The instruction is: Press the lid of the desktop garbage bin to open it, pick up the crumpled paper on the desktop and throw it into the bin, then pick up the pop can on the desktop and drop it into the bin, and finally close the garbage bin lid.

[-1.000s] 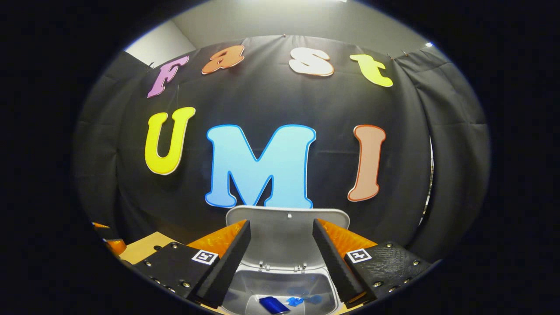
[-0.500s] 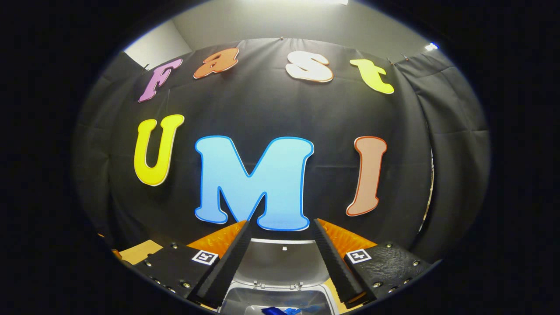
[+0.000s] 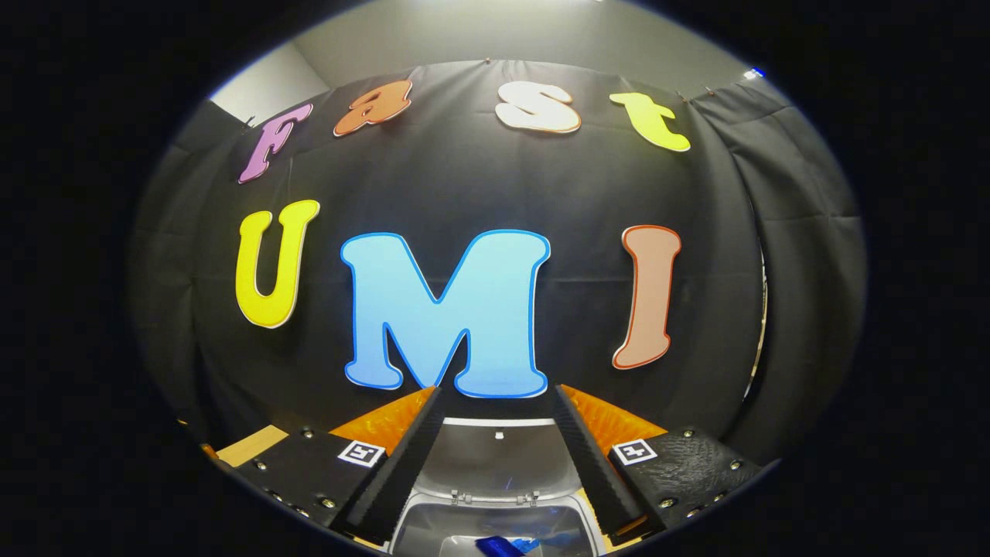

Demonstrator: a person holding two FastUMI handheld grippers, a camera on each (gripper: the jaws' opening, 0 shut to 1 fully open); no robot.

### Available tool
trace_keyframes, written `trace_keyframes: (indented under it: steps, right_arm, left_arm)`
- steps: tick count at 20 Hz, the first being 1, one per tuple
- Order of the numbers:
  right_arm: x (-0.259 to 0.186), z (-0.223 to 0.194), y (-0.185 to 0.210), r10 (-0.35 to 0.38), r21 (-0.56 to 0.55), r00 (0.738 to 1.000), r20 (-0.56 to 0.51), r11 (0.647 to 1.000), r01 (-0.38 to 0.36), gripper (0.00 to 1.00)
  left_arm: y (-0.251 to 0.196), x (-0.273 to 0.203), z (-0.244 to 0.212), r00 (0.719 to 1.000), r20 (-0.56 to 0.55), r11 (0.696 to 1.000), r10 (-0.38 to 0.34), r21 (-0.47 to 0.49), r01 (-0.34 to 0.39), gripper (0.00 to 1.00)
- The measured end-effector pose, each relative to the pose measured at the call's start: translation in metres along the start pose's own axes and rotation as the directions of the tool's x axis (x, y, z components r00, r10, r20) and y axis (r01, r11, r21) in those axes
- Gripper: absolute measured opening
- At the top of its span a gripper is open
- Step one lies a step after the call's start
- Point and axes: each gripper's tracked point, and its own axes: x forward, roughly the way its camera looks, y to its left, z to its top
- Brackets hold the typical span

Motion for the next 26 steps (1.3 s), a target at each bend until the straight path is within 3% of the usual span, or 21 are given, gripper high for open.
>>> trace_keyframes:
  steps: [8, 18, 26]
  right_arm:
    - [-0.05, -0.021, 0.002, 0.011, 0.004, 1.0, -0.011, 1.0, -0.011, 0.92]
    - [-0.102, -0.069, 0.004, 0.037, 0.025, 0.992, -0.121, 0.999, -0.034, 0.92]
    - [-0.116, -0.141, 0.008, 0.05, 0.031, 0.959, -0.277, 0.999, -0.043, 0.92]
  left_arm:
    - [-0.025, -0.007, 0.0, 0.999, 0.012, 0.998, -0.041, 0.04, 0.04, 0.94]
    - [-0.057, -0.014, 0.003, 0.996, 0.017, 0.996, -0.091, 0.025, 0.091, 0.94]
    - [-0.06, -0.02, 0.003, 0.996, 0.017, 0.996, -0.09, 0.013, 0.09, 0.94]
